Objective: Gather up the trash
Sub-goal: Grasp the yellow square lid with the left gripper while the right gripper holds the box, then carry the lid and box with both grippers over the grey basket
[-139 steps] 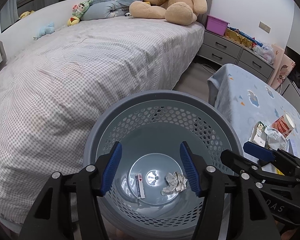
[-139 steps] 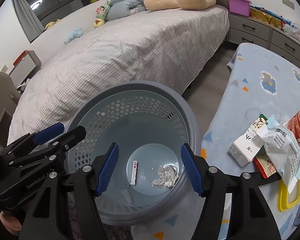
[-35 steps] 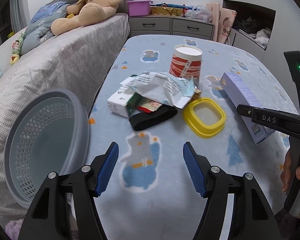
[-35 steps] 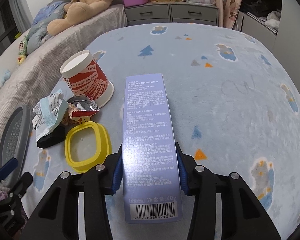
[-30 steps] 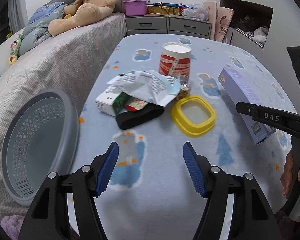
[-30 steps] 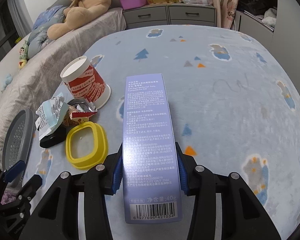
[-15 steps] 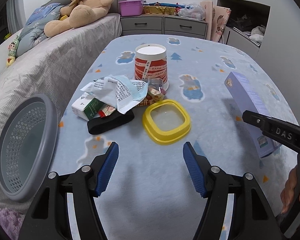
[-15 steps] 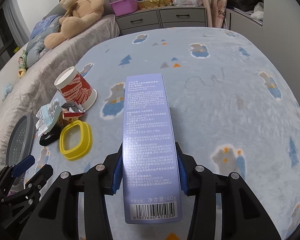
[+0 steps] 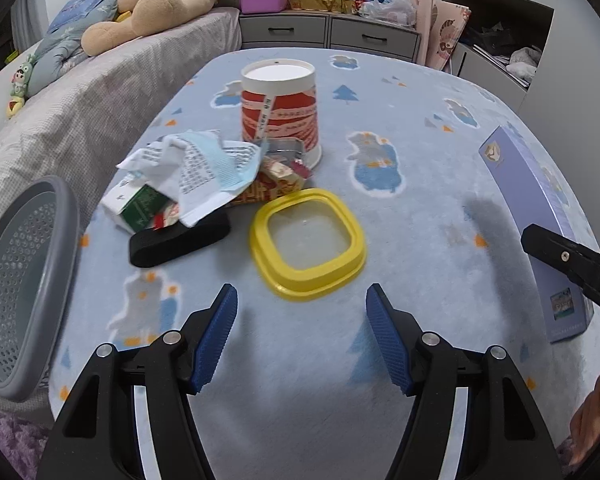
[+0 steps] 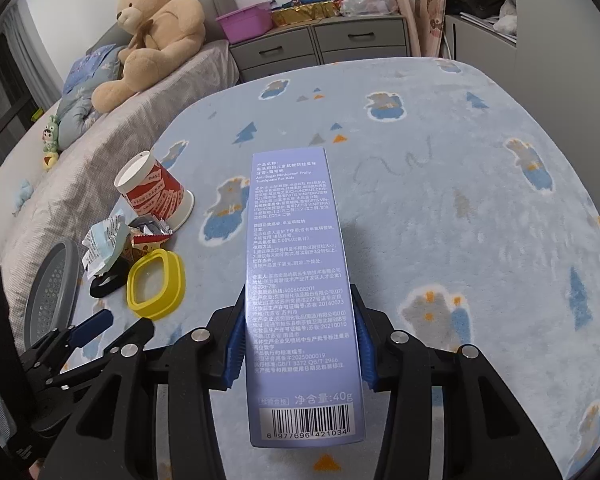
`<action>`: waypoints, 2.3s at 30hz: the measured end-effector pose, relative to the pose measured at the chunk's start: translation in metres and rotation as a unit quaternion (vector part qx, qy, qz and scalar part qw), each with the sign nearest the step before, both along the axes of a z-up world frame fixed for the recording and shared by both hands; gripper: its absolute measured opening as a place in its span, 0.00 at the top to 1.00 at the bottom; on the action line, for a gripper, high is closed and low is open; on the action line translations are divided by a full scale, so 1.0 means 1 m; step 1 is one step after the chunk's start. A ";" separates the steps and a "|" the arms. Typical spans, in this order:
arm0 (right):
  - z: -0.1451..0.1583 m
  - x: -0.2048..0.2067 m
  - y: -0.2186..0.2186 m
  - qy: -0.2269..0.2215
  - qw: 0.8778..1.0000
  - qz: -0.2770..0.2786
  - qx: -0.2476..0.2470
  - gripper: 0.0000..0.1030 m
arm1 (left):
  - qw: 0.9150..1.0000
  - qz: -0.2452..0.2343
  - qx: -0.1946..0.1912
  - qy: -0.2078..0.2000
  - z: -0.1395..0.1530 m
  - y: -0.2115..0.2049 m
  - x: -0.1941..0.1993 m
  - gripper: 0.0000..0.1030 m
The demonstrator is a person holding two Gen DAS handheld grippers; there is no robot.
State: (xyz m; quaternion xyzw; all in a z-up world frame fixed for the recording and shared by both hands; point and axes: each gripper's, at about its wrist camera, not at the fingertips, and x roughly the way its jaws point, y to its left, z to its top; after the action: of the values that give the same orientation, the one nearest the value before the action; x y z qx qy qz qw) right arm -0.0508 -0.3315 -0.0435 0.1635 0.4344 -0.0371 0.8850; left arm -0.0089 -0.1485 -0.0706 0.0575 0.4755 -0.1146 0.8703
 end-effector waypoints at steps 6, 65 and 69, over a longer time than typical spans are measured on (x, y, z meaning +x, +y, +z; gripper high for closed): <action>0.002 -0.001 -0.006 -0.004 1.000 -0.004 0.009 0.57 | 1.000 0.001 0.003 0.007 -0.008 -0.014 0.015 0.38; 0.018 -0.002 0.058 -0.010 1.000 0.009 -0.008 0.57 | 0.997 -0.017 0.009 -0.081 0.056 0.064 -0.035 0.33; 0.020 0.002 0.085 -0.012 1.000 0.021 -0.007 0.57 | 0.996 0.004 0.008 -0.089 0.063 0.095 -0.030 0.33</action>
State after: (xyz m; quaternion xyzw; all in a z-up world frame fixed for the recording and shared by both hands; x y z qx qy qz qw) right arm -0.0488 -0.2463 -0.0234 0.1483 0.4270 -0.0201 0.8918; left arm -0.0392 -0.0536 -0.0076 0.0722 0.3975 -0.1018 0.9091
